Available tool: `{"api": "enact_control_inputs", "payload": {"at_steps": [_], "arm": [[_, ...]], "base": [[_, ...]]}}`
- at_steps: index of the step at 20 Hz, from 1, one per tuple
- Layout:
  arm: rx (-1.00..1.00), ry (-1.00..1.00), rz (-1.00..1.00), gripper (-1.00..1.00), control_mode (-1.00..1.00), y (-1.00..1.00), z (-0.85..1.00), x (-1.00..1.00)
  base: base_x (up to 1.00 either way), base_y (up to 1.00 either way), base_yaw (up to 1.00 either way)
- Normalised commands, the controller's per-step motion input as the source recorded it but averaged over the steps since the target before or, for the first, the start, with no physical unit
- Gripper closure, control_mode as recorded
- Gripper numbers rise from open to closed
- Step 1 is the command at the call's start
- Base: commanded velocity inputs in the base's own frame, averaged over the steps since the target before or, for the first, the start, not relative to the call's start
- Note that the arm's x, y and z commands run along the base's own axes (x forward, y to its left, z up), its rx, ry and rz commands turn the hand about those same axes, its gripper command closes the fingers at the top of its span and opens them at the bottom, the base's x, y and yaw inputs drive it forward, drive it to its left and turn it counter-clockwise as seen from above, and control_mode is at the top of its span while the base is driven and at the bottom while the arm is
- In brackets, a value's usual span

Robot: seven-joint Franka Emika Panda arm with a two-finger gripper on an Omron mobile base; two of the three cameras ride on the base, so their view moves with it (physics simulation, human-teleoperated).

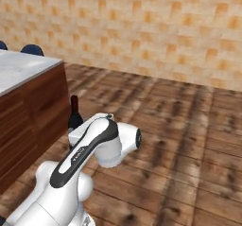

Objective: There is a wine glass and glass cup on the dining counter. Place the wine bottle next to the wine glass and the juice bottle next to the glass cup.

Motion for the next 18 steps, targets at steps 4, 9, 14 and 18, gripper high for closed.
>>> {"api": "enact_control_inputs", "payload": {"at_steps": [4,9,14,18], "arm": [[0.0,0.0,0.0,1.0,1.0,0.0,0.0,0.0],[0.0,0.0,0.0,1.0,1.0,0.0,0.0,0.0],[0.0,0.0,0.0,1.0,1.0,0.0,0.0,0.0],[0.0,0.0,0.0,1.0,1.0,0.0,0.0,0.0]], "base": [[0.84,-0.09,0.14],[0.85,-0.09,0.14],[0.85,-0.09,0.14],[0.85,-0.07,0.15]]}}
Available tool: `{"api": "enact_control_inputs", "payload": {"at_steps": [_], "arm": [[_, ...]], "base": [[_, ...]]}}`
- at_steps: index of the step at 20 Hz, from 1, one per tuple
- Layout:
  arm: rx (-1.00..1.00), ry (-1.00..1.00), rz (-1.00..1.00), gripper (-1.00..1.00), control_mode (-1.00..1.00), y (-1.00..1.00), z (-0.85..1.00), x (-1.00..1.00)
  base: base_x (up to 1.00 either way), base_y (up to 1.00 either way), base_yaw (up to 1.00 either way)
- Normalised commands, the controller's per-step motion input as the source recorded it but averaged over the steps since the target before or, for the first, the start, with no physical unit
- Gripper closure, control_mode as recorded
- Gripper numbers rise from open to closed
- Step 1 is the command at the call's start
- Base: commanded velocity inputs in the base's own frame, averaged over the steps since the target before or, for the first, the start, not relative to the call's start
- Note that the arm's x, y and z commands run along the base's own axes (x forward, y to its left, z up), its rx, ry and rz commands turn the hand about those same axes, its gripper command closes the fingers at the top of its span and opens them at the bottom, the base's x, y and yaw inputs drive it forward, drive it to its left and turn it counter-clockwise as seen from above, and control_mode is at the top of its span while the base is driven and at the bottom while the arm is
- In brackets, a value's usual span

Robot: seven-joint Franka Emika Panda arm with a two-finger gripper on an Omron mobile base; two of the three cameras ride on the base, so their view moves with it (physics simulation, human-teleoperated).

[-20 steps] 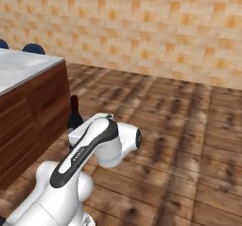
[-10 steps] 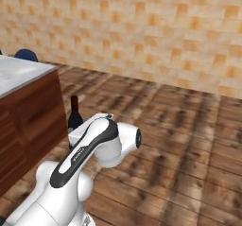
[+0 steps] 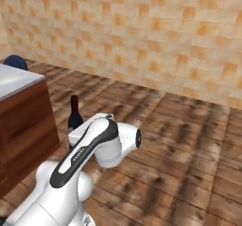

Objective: There is a wine glass and glass cup on the dining counter. Place the wine bottle next to the wine glass and the juice bottle next to the glass cup.

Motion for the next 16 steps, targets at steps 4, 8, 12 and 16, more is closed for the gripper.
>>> {"api": "enact_control_inputs", "payload": {"at_steps": [4,8,12,16], "arm": [[0.0,0.0,0.0,1.0,1.0,0.0,0.0,0.0],[0.0,0.0,0.0,1.0,1.0,0.0,0.0,0.0],[0.0,0.0,0.0,1.0,1.0,0.0,0.0,0.0],[0.0,0.0,0.0,1.0,1.0,0.0,0.0,0.0]], "base": [[0.85,-0.08,0.15],[0.85,-0.08,0.15],[0.85,-0.09,0.15],[0.85,-0.09,0.15]]}}
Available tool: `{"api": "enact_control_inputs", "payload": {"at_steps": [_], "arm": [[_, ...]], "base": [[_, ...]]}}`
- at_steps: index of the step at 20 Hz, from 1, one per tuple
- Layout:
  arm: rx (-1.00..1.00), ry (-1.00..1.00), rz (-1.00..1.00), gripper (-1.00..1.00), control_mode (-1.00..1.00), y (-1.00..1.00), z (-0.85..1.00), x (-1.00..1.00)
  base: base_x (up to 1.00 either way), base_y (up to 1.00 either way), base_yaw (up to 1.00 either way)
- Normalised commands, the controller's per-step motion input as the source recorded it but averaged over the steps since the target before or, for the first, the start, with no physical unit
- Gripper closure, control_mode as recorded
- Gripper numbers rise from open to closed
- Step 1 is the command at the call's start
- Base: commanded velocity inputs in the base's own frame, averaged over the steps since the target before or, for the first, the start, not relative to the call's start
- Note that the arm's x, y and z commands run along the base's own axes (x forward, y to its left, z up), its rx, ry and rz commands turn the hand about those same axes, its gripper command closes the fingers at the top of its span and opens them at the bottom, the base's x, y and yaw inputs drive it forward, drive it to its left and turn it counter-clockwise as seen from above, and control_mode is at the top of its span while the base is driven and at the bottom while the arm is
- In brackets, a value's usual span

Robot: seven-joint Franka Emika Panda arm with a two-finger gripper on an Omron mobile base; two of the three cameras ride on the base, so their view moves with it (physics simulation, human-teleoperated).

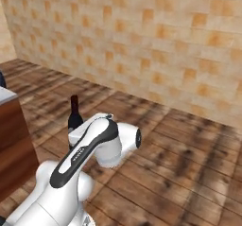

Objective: There is a wine glass and glass cup on the dining counter. Place the wine bottle next to the wine glass and the juice bottle next to the glass cup.

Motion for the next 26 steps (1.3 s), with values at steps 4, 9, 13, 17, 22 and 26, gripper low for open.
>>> {"api": "enact_control_inputs", "payload": {"at_steps": [4,9,13,17,22,26], "arm": [[0.0,0.0,0.0,1.0,1.0,0.0,0.0,0.0],[0.0,0.0,0.0,1.0,1.0,0.0,0.0,0.0],[0.0,0.0,0.0,1.0,1.0,0.0,0.0,0.0],[0.0,0.0,0.0,1.0,1.0,0.0,0.0,0.0],[0.0,0.0,0.0,1.0,1.0,0.0,0.0,0.0],[0.0,0.0,0.0,1.0,1.0,0.0,0.0,0.0]], "base": [[0.85,-0.08,0.17],[0.83,-0.09,0.18],[0.83,-0.09,0.17],[0.81,-0.08,0.2],[0.74,-0.08,0.33],[0.63,-0.07,0.49]]}}
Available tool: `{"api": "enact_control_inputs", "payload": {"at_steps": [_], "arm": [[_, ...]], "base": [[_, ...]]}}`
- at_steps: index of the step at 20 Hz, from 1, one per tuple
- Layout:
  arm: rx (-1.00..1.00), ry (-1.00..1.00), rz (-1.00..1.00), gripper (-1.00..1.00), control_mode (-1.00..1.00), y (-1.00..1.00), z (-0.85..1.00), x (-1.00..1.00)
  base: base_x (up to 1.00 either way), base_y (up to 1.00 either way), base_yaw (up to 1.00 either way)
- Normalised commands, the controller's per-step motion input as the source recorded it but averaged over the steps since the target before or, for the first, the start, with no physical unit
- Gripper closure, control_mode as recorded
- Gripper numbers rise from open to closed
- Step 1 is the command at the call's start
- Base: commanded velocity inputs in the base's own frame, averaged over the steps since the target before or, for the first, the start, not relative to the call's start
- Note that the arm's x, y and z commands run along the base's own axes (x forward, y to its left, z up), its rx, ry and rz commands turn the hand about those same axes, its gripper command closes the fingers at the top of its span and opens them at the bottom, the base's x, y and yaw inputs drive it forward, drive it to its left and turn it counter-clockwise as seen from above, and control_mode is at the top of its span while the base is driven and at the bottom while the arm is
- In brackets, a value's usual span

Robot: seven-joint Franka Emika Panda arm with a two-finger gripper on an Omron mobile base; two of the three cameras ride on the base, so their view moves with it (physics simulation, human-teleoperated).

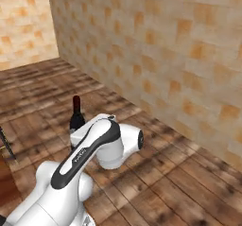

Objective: There is a wine glass and glass cup on the dining counter. Place the wine bottle next to the wine glass and the juice bottle next to the glass cup.

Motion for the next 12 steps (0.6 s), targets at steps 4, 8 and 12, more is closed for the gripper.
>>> {"api": "enact_control_inputs", "payload": {"at_steps": [4,8,12], "arm": [[0.0,0.0,0.0,1.0,1.0,0.0,0.0,0.0],[0.0,0.0,0.0,1.0,1.0,0.0,0.0,0.0],[0.0,0.0,0.0,1.0,1.0,0.0,0.0,0.0]], "base": [[0.57,-0.05,0.59],[0.55,-0.04,0.6],[0.63,-0.03,0.45]]}}
